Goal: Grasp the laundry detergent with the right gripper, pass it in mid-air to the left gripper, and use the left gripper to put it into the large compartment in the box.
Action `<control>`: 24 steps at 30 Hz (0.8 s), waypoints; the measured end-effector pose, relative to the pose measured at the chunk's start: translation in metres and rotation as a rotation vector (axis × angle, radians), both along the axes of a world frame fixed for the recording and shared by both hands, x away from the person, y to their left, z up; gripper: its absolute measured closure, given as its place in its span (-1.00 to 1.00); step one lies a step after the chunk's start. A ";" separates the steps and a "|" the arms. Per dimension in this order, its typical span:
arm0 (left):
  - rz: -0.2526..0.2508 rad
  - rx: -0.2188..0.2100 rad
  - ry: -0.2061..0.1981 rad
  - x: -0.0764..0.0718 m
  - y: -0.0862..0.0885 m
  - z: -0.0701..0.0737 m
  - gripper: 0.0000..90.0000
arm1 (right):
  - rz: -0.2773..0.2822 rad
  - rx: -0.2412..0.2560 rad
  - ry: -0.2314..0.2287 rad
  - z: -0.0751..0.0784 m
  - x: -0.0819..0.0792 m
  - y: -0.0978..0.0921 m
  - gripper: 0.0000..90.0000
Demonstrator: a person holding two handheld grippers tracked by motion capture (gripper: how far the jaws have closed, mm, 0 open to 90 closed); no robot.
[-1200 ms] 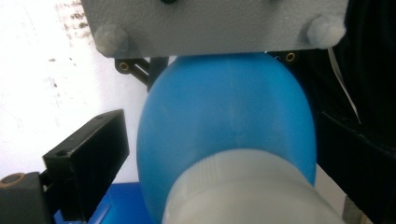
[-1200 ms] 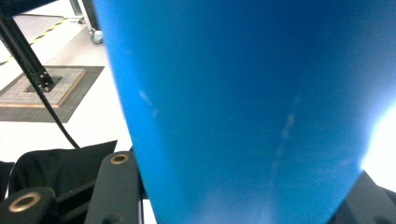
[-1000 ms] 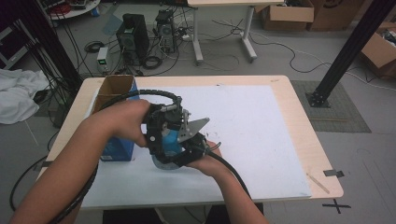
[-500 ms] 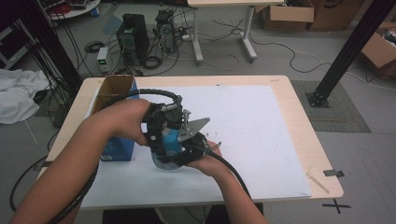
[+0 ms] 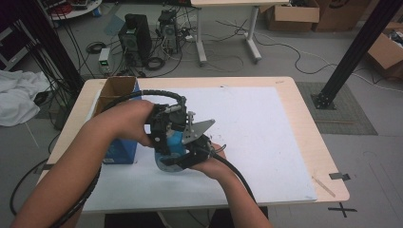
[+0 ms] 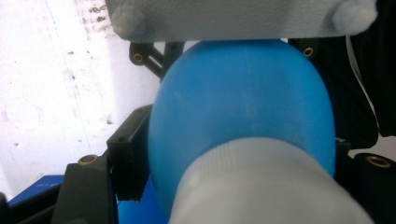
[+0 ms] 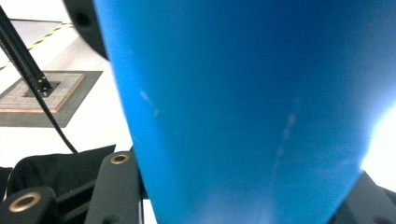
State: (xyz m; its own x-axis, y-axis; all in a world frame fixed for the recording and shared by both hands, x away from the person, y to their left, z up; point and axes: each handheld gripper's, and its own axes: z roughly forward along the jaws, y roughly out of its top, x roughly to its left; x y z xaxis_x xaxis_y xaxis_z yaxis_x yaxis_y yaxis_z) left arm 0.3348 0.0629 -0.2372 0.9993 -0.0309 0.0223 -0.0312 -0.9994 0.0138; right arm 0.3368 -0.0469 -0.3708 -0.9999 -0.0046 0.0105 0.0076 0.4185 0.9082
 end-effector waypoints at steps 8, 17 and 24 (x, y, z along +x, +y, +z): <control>0.000 0.008 0.001 -0.001 -0.002 0.001 -0.22 | -0.001 0.007 0.011 0.000 -0.001 -0.001 0.05; -0.014 0.012 -0.016 -0.004 -0.005 0.002 -0.15 | -0.003 0.011 0.003 -0.001 0.000 -0.002 0.06; -0.016 0.013 -0.014 -0.003 -0.006 0.004 -0.14 | -0.010 0.019 0.000 0.001 0.001 -0.002 0.06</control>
State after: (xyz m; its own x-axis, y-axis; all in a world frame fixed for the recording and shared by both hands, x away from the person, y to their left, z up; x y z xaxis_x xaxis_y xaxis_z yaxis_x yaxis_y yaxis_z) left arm 0.3319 0.0574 -0.2336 0.9982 -0.0471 0.0362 -0.0471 -0.9989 -0.0002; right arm 0.3373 -0.0491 -0.3701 -0.9999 0.0051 0.0109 0.0120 0.4006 0.9162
